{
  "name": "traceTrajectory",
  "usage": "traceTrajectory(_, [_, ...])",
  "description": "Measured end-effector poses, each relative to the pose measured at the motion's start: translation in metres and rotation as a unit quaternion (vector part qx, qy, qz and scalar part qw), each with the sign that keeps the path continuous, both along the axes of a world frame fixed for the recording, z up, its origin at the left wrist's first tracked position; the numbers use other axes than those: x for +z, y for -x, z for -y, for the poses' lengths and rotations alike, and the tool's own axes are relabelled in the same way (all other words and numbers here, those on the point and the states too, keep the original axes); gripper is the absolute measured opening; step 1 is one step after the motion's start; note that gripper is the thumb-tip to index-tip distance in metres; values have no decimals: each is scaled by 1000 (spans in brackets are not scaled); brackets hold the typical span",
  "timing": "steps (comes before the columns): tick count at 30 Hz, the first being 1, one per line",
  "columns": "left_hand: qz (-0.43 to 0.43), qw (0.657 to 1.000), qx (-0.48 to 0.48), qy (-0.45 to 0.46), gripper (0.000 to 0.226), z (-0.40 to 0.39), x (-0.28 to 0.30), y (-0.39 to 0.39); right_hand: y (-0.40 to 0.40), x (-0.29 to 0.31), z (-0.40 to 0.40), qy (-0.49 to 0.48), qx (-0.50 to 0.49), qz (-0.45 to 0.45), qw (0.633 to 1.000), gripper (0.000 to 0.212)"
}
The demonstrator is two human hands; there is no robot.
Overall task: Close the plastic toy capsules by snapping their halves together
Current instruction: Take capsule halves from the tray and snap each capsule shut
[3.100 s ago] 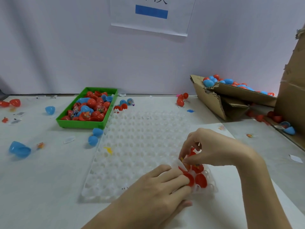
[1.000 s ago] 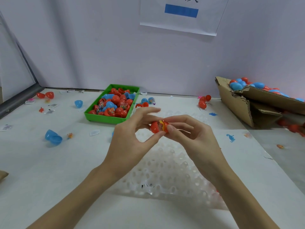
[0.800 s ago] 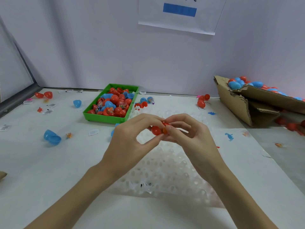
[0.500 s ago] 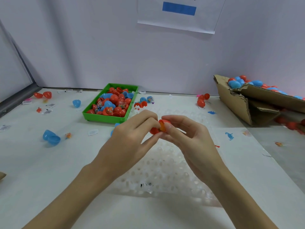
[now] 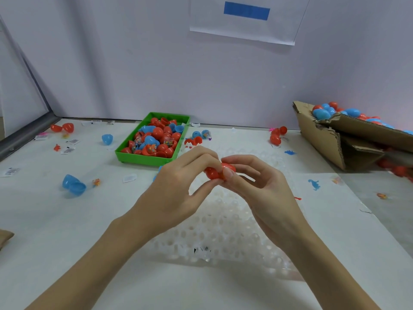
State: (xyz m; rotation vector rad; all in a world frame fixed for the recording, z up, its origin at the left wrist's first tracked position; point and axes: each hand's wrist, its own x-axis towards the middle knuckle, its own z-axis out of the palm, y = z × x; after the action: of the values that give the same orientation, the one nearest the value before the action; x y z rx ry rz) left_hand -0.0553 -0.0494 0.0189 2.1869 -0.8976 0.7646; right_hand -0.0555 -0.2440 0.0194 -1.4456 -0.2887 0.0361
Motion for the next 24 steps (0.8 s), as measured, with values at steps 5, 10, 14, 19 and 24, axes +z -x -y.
traceTrajectory(5, [-124, 977, -30, 173, 43, 3, 0, 3, 0, 3, 1, -1, -7, 18, 1000, 24])
traceTrajectory(10, [-184, 944, -57, 267, 41, 5, -1, 4, 1, 4, 2, -4, -22, 40, 999, 24])
traceTrajectory(14, [-182, 947, -61, 258, 40, 5, 2, 5, 4, 4, 0, -3, -45, 70, 996, 23])
traceTrajectory(19, [-129, 971, -21, 200, 43, 4, 4, 6, 7, 4, -2, 22, -65, 118, 991, 24])
traceTrajectory(24, [-141, 965, -21, 220, 42, 6, 4, 7, 6, 3, -2, 58, -78, 165, 982, 24])
